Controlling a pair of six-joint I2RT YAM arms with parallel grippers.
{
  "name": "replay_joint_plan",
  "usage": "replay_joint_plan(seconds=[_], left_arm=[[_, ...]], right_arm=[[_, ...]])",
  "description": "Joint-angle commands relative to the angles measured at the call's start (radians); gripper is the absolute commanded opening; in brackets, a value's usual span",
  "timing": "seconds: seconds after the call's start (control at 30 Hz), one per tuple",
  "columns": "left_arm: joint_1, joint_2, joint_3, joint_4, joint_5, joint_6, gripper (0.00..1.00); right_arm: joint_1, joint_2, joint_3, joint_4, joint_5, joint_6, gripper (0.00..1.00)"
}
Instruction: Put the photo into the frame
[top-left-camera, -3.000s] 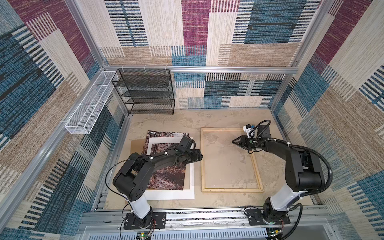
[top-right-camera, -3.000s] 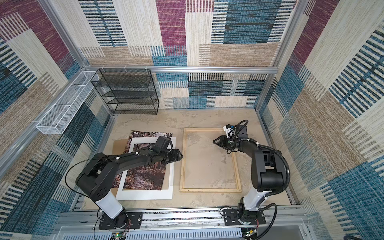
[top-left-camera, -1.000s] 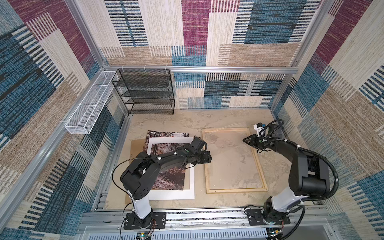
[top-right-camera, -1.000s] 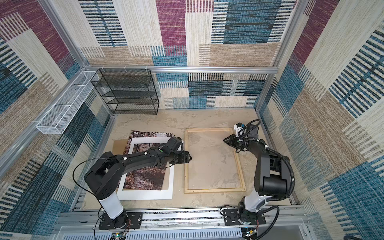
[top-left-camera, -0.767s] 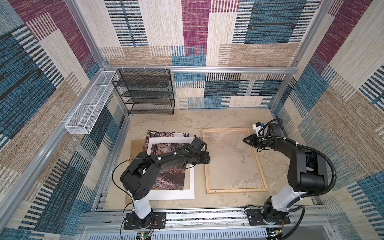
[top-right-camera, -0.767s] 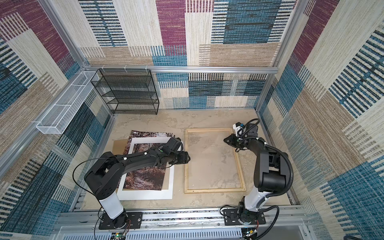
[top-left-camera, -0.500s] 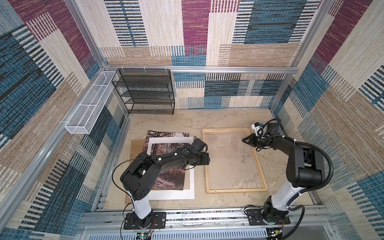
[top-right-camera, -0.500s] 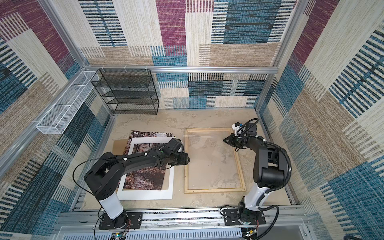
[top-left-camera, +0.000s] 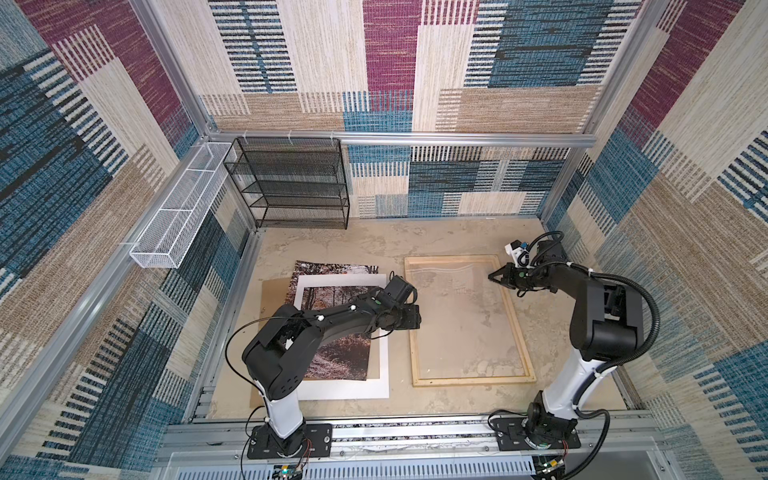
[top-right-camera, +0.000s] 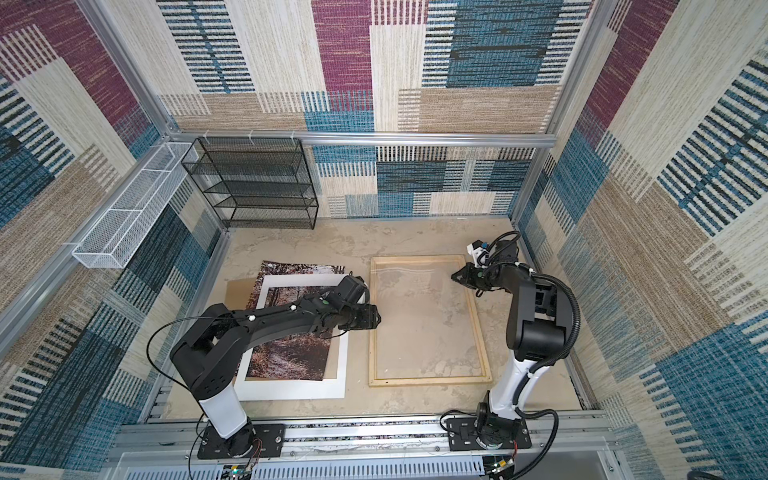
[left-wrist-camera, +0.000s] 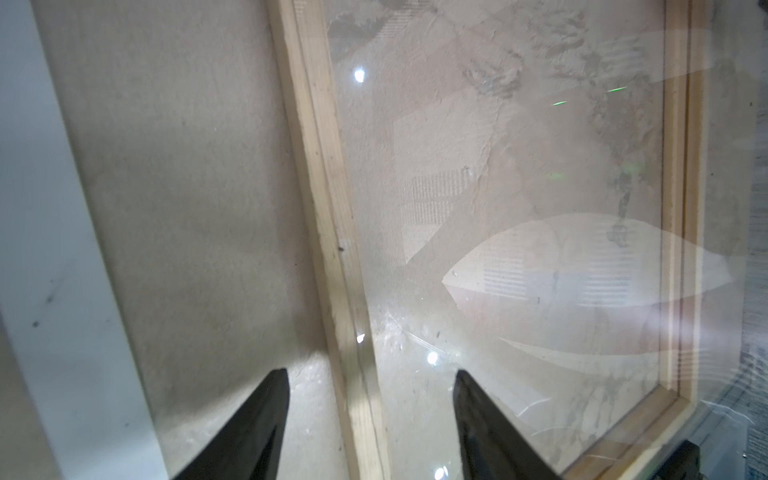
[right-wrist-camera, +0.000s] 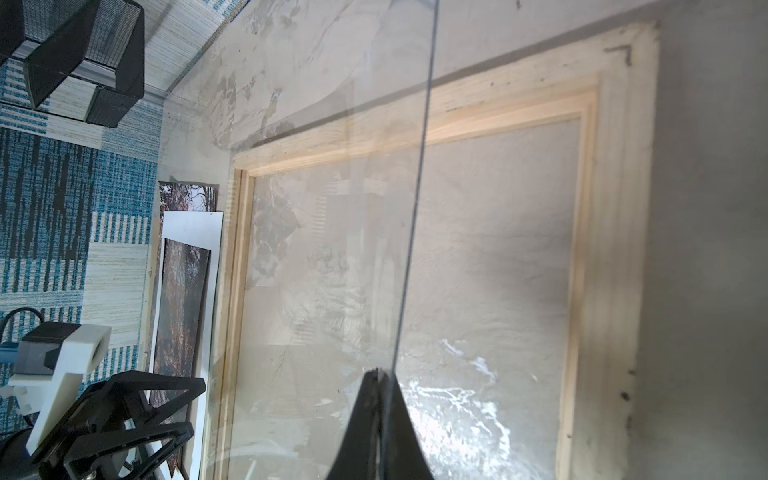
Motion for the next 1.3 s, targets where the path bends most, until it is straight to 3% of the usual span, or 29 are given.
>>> replay_joint_plan(seconds=[0.0,0.93,1.03,1.27], left_arm=[[-0.001,0.007,0.010,-0.020,-0.017,0.035,0.63],[-0.007,0.071,0.023,-0.006,-0.128,0.040,0.43],[-0.007,0.070,0.017,0.001,-0.156,0.029,0.34],[0.007,0.101,0.063,-0.047,-0.259,0.004,0.23]], right_arm=[[-0.007,0.006,0.000,-0.026,0.020,-0.048,0.06],[-0.036,-0.043,-0.025,-0.056,0.062,-0.055,0.06],[-0.036,-0.045,-0.027,-0.052,0.062,-0.049,0.06],[-0.036,-0.029,-0.030,0.015,-0.028,0.010,0.00]])
